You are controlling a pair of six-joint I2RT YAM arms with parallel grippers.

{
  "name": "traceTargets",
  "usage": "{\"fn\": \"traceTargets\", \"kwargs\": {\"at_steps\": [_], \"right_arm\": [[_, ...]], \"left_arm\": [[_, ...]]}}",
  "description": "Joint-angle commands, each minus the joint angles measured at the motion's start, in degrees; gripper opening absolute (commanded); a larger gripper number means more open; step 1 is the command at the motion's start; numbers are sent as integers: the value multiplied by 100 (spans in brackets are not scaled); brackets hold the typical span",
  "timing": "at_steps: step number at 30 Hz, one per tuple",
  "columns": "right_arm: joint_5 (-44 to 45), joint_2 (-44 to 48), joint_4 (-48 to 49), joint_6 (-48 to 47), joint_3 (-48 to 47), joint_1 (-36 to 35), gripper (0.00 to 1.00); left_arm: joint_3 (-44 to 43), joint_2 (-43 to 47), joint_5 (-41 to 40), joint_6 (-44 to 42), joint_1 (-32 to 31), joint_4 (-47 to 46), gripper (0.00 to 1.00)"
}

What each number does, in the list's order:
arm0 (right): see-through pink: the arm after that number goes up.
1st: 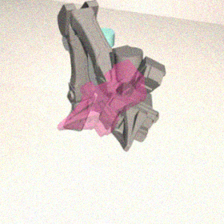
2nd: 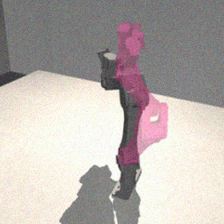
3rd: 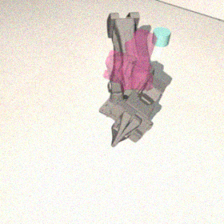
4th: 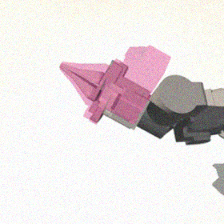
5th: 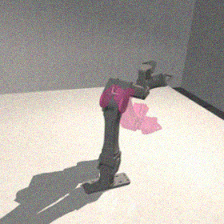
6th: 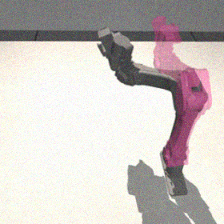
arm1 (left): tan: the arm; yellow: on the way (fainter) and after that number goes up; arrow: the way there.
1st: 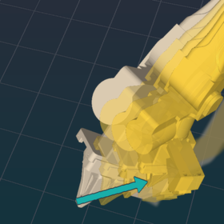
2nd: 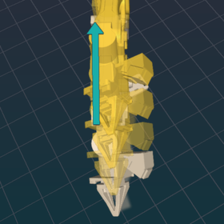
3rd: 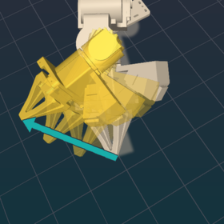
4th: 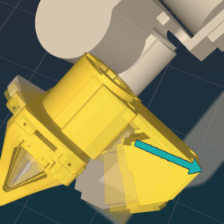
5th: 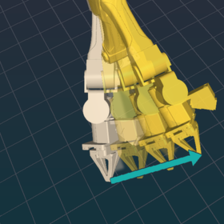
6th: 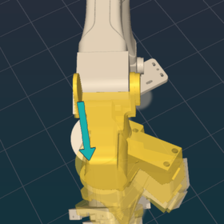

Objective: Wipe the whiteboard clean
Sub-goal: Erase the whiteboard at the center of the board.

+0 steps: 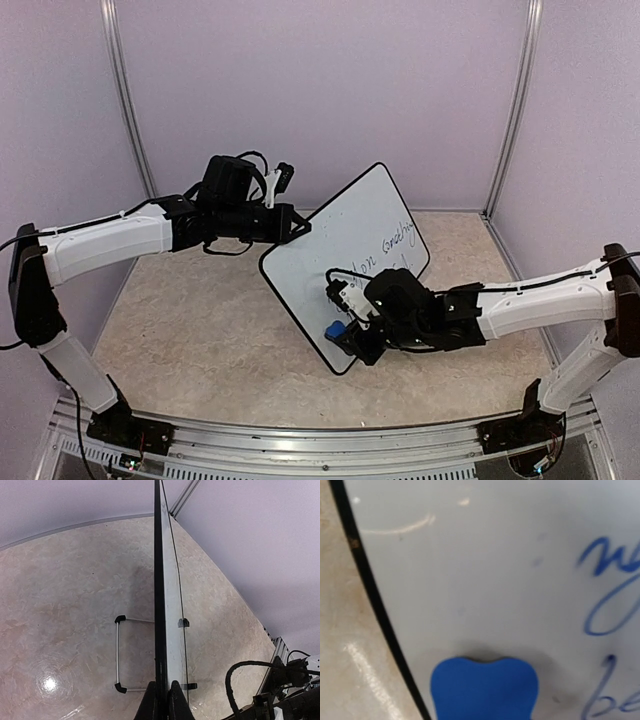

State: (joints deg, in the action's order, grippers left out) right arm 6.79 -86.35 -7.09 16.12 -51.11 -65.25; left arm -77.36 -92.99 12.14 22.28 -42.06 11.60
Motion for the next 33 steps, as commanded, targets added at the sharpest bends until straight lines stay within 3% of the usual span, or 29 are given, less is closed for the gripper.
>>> {"fn": "traceTargets", "kwargs": {"at_steps": [1, 7, 15, 33], "right_arm": [[380, 430, -237, -335, -403, 159, 29], [230, 482, 96, -770, -710, 690, 30], [-236, -379, 342, -882, -1064, 751, 30], [-888, 27, 476, -29, 68, 693, 29]], "left_arm": [[-24, 123, -112, -330, -74, -272, 0], [-24, 123, -130, -339, -78, -264, 0], [-33, 86, -129, -347, -74, -242, 0], [-33, 80, -100, -339, -74, -254, 0]]}}
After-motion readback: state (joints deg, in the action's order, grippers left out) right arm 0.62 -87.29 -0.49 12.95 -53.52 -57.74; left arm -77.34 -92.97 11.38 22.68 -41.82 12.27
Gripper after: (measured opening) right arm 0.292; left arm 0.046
